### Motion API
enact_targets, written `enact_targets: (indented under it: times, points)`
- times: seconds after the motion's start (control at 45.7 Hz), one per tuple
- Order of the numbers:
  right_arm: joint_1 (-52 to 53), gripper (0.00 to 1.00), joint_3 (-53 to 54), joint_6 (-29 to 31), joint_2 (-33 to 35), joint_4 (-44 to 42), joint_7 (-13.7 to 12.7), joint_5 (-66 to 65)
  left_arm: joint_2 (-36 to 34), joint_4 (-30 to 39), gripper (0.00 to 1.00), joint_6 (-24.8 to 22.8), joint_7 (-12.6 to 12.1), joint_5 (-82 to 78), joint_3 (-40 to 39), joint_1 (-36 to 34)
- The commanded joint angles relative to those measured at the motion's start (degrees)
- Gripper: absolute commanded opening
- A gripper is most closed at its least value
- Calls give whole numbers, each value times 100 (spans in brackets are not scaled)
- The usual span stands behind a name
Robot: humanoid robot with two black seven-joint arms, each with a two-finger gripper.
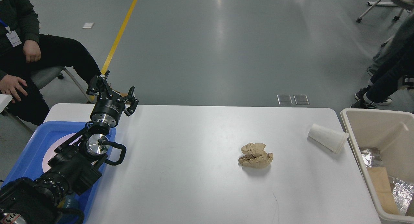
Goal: Tidy desktop
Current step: 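Raise the right gripper and swing it toward the crumpled paper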
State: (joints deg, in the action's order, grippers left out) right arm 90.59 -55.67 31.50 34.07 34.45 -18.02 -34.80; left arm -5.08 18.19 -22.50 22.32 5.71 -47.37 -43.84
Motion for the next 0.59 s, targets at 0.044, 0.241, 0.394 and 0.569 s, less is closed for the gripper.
enact_targets:
  times: [0.044, 0.241, 0.394, 0.569]
  points:
    - [1082, 100, -40, 1594, -558, 369, 17, 17, -1, 0, 96, 0, 0, 0, 0, -2]
    - [2268, 100, 13, 2350, -1060, 1037, 26, 254, -1, 0, 96, 0, 0, 0, 0, -2]
    - [2919, 100, 57, 2350, -1446, 1372, 44, 790, -1, 0, 96, 0, 0, 0, 0, -2]
    - [3254, 100, 390, 2350, -1833, 1380, 44, 1510, -1, 0, 96, 0, 0, 0, 0, -2]
